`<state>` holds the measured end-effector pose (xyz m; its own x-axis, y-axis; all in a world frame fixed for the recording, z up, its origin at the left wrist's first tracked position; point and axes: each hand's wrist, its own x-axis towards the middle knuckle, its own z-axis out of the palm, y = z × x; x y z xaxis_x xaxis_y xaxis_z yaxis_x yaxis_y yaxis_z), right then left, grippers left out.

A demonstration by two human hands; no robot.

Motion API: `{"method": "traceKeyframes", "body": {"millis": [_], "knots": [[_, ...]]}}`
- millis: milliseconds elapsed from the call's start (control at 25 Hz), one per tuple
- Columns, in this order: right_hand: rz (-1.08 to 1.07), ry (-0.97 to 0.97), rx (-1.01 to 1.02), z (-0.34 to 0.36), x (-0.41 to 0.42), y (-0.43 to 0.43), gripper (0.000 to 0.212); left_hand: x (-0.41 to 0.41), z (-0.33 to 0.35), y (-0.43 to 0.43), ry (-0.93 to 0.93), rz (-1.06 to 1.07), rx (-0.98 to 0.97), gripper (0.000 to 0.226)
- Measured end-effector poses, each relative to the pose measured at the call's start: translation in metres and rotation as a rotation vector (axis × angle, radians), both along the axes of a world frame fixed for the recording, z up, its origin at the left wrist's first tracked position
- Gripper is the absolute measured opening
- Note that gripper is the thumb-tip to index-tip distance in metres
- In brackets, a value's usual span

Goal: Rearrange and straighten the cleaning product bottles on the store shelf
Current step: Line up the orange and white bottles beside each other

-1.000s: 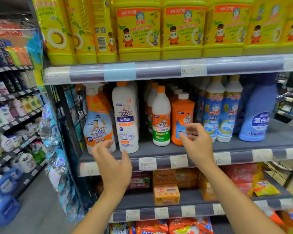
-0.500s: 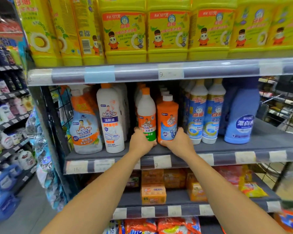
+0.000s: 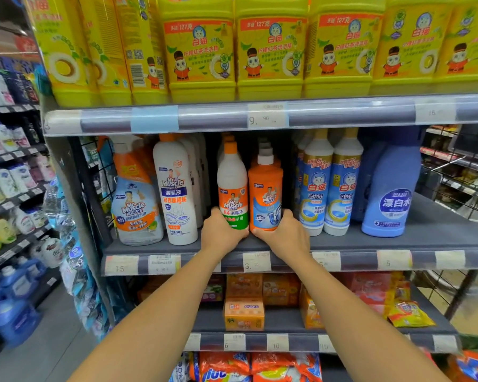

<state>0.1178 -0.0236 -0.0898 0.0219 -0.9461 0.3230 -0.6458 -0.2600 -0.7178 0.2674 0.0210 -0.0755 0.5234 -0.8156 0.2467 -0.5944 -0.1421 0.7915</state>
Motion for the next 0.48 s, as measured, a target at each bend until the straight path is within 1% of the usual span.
{"method": "traceKeyframes", "body": {"millis": [160,320,400,480], "knots": [[0.011,0.004,0.014,0.002,-0.002,0.000,0.074,-0.005,0.001,0.001,-0.047,0.019,0.016,0.072],[0.035,0.038,0.045,0.005,-0.005,0.001,0.073,-0.009,0.004,0.006,-0.085,0.004,0.084,0.072],[0.067,0.079,0.066,0.004,-0.007,0.000,0.072,-0.012,0.002,0.012,-0.112,-0.010,0.114,0.066],[0.125,0.094,0.093,0.003,-0.009,-0.004,0.068,-0.012,-0.003,0.018,-0.144,-0.023,0.109,0.054]]}}
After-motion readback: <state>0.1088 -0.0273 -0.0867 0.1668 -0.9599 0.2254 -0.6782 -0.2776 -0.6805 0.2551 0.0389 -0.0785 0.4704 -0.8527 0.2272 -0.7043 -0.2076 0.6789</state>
